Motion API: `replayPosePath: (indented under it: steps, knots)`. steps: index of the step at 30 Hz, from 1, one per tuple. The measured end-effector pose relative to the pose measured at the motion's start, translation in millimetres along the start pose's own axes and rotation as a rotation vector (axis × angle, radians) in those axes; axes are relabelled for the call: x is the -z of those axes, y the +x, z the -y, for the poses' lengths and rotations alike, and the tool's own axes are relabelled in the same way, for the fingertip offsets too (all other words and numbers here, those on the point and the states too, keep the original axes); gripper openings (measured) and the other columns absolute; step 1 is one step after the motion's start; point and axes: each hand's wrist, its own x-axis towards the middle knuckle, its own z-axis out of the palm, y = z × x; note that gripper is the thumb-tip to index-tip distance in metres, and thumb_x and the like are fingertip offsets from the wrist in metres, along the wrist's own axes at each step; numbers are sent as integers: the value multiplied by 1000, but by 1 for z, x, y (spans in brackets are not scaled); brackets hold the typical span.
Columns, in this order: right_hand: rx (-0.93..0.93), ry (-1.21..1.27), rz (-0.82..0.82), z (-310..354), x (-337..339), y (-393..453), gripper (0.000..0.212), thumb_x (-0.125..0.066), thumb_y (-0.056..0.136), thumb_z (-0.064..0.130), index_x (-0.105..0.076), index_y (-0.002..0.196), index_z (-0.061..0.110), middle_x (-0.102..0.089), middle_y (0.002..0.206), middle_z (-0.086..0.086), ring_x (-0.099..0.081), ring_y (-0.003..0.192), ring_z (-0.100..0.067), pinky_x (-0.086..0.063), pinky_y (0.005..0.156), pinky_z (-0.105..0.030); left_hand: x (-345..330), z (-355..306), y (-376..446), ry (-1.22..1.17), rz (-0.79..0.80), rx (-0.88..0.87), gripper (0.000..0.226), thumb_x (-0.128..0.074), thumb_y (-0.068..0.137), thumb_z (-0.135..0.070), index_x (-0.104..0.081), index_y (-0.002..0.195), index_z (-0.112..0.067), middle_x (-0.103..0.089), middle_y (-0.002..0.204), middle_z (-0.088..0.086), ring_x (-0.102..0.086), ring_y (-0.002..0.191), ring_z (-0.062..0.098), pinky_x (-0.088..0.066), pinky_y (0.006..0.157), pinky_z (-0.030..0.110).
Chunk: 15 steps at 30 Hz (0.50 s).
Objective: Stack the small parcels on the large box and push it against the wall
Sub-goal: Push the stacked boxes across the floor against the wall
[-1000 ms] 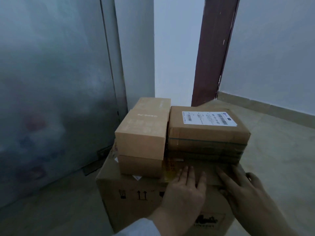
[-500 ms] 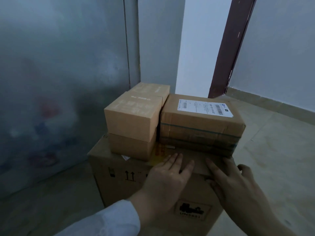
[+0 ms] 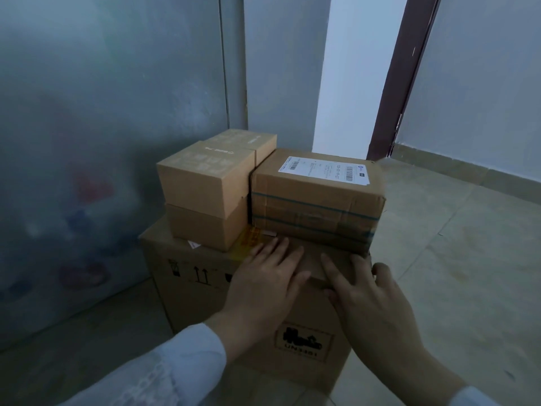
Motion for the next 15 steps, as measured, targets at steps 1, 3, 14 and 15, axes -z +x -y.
replayPosePath:
  steps: [1, 3, 14, 15]
  knots:
    - [4, -1, -2, -2, 1, -1, 51, -36, 81, 37, -58, 124, 21, -60, 105, -24, -53, 80, -40, -48, 63, -43, -3, -2, 1, -27, 9, 27, 64, -6, 90, -54, -26, 144, -27, -26, 154, 0, -18, 143, 15, -3, 112, 27]
    - [36, 3, -18, -3, -3, -4, 50, -35, 83, 36, -57, 125, 20, -60, 114, -22, -54, 98, -42, -44, 77, -47, -11, -6, 1, -49, 4, 66, 66, -1, 88, -55, -18, 146, -30, -17, 157, -2, -7, 144, 13, 2, 113, 27]
    - [78, 155, -92, 18, -16, 3, 49, -33, 79, 13, -60, 120, 7, -64, 115, -20, -60, 107, -37, -32, 101, -45, -14, 18, 9, -123, -23, 66, 63, -4, 85, -53, -31, 140, -39, -28, 153, -8, -19, 139, 10, -5, 108, 23]
    - [76, 157, -106, 21, -17, 5, 48, -33, 79, 12, -62, 118, 7, -65, 113, -20, -62, 105, -36, -37, 101, -45, -13, 22, 10, -123, -23, 59, 63, -4, 85, -53, -32, 140, -39, -29, 152, -8, -20, 138, 10, -5, 107, 23]
